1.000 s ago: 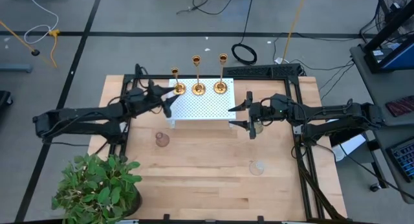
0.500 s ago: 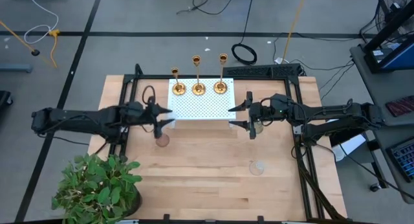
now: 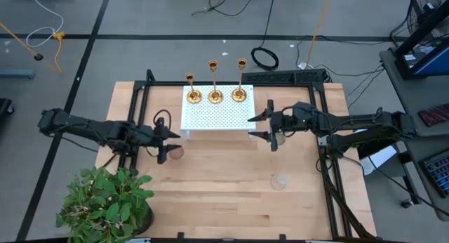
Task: Pick & Place candle stick holders
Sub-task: Put the pink glass candle holder on the shelf
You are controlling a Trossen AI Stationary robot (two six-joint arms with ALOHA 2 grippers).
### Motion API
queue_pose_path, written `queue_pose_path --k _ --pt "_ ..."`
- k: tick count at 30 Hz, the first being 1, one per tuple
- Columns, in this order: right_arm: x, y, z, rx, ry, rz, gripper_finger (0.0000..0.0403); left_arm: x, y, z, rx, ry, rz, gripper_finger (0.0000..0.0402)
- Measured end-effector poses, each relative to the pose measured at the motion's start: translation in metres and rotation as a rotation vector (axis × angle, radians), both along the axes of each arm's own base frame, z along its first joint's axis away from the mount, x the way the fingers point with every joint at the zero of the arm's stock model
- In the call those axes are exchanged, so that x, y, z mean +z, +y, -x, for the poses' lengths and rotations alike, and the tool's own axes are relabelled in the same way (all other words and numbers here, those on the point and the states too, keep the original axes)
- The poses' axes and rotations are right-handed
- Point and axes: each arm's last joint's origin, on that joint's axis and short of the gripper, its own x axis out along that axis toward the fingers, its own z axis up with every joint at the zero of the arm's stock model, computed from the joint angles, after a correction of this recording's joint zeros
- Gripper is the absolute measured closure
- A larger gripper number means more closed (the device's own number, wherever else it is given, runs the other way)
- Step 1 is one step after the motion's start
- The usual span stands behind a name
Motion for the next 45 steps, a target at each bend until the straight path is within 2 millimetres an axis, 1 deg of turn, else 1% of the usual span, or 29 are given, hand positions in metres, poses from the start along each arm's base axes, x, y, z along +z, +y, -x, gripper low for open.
queue_pose_path --k 5,10,16,21,29,39,45 --pt "-0.002 0.000 0.000 0.000 0.021 -0.002 0.0190 -0.007 -0.006 0.006 0.019 0.072 0.033 0.0191" --pt "-0.002 0.000 0.000 0.000 0.021 -0.001 0.0190 -0.011 -0.010 0.010 0.027 0.121 0.013 0.0165" --pt "-0.002 0.000 0.000 0.000 0.020 -0.002 0.0190 -0.018 -0.011 0.018 0.104 0.194 -0.003 0.0142" --pt "-0.002 0.000 0.000 0.000 0.019 -0.002 0.0190 -0.018 -0.016 0.020 0.072 0.198 0.000 0.0140" --pt "-0.002 0.000 0.000 0.002 0.019 -0.003 0.0190 -0.018 -0.023 0.021 0.075 0.164 0.008 0.0140" --pt "-0.002 0.000 0.000 0.002 0.020 -0.003 0.0190 -0.056 -0.028 0.027 0.113 0.113 0.000 0.0140" --pt "-0.001 0.000 0.000 0.002 0.015 -0.002 0.0190 -0.078 -0.029 0.027 0.116 0.006 0.029 0.0140"
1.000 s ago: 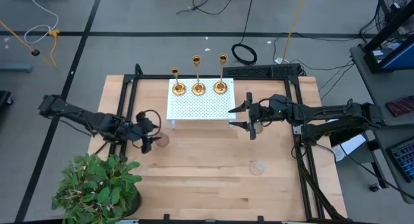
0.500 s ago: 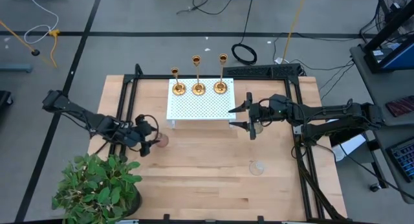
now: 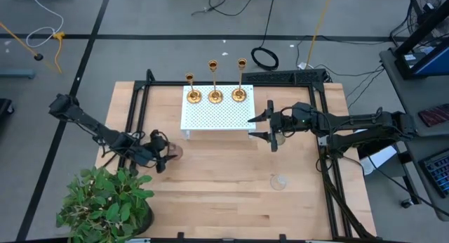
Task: Pick & Place candle stick holders
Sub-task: Put the pink glass candle holder on the shelf
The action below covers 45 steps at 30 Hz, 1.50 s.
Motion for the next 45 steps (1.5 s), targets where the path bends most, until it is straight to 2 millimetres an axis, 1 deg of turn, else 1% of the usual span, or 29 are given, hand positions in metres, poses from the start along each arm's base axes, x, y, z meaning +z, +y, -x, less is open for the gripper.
queue_pose_path --k 2,6,8,14,16,23,26,30,33,40,45 --pt "0.000 0.000 0.000 0.000 0.000 0.000 0.0190 -0.005 0.001 0.000 0.007 -0.041 -0.006 0.0140" --pt "0.000 0.000 0.000 0.000 0.000 0.000 0.0190 -0.005 -0.001 -0.002 -0.018 -0.089 -0.031 0.0156" --pt "0.000 0.000 0.000 0.000 0.000 0.000 0.0190 -0.006 0.000 -0.002 -0.020 -0.083 -0.036 0.0175" --pt "0.000 0.000 0.000 0.000 0.000 0.001 0.0190 -0.007 -0.001 -0.002 -0.023 -0.079 -0.007 0.0252" --pt "0.000 0.000 0.000 0.000 0.000 0.001 0.0190 -0.006 -0.001 -0.002 -0.020 -0.085 0.005 0.0265" --pt "0.000 0.000 0.000 0.001 0.000 0.003 0.0190 0.000 -0.003 -0.005 0.003 -0.162 0.094 0.0260" --pt "0.000 0.000 0.000 0.000 -0.001 0.003 0.0190 0.004 -0.004 -0.007 -0.011 -0.203 0.090 0.0253" --pt "0.000 0.000 0.000 0.000 -0.001 0.003 0.0190 0.010 -0.006 -0.010 -0.024 -0.268 0.088 0.0265" --pt "0.000 0.000 0.000 0.001 -0.001 0.003 0.0190 0.017 -0.007 -0.012 -0.032 -0.331 0.102 0.0265" --pt "0.000 0.000 0.000 0.001 -0.001 0.003 0.0190 0.032 -0.007 -0.016 -0.041 -0.466 0.039 0.0256" --pt "0.000 0.000 0.000 0.000 -0.001 0.004 0.0190 0.042 -0.001 -0.019 0.014 -0.542 -0.014 0.0265"
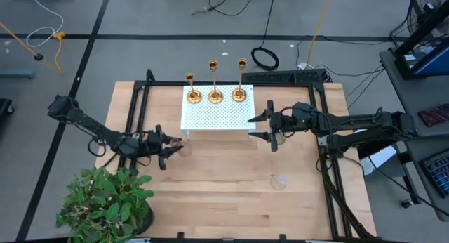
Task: Pick & Place candle stick holders
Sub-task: Put the pink glass candle holder on the shelf
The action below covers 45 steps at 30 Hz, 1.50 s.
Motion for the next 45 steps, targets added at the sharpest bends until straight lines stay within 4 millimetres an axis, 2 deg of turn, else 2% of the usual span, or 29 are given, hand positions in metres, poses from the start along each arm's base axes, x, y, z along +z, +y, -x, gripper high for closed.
queue_pose_path --k 5,12,18,23,30,35,39,45 --pt "0.000 0.000 0.000 0.001 0.000 0.007 0.0190 0.014 0.006 -0.006 0.041 -0.032 -0.008 0.0257" --pt "0.000 0.000 0.000 0.000 -0.003 0.008 0.0190 0.045 0.012 -0.019 0.089 -0.038 -0.135 0.0262" --pt "0.000 0.000 0.000 0.000 -0.003 0.008 0.0190 0.059 0.024 -0.036 0.140 0.023 -0.166 0.0253" --pt "0.000 0.000 0.000 -0.002 -0.003 0.005 0.0190 0.067 0.038 -0.051 0.181 0.046 -0.170 0.0260" --pt "0.000 0.000 0.000 -0.003 0.000 -0.003 0.0190 0.062 0.060 -0.064 0.238 0.105 -0.169 0.0252" --pt "0.000 0.000 0.000 -0.003 0.000 -0.004 0.0190 0.055 0.074 -0.068 0.267 0.148 -0.153 0.0260" --pt "0.000 0.000 0.000 -0.003 0.000 -0.003 0.0190 0.053 0.082 -0.069 0.274 0.156 -0.148 0.0261" --pt "0.000 0.000 0.000 -0.003 0.001 -0.003 0.0190 0.049 0.089 -0.070 0.301 0.188 -0.154 0.0239"
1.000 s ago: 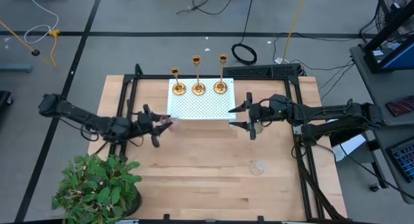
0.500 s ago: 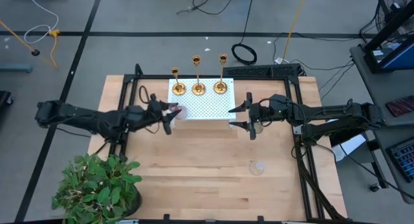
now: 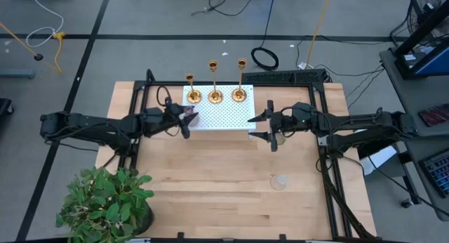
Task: Pick & Place candle stick holders
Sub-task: Put the pink glass candle holder on the shelf
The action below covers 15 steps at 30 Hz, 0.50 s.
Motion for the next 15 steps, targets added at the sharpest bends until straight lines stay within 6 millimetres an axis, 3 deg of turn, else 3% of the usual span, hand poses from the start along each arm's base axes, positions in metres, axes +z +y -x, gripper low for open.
queue_pose_path --k 15 --pt "0.0000 -0.0001 0.0000 0.000 0.000 0.002 0.0190 -0.0054 0.0102 -0.0077 -0.012 0.004 -0.036 0.0234"
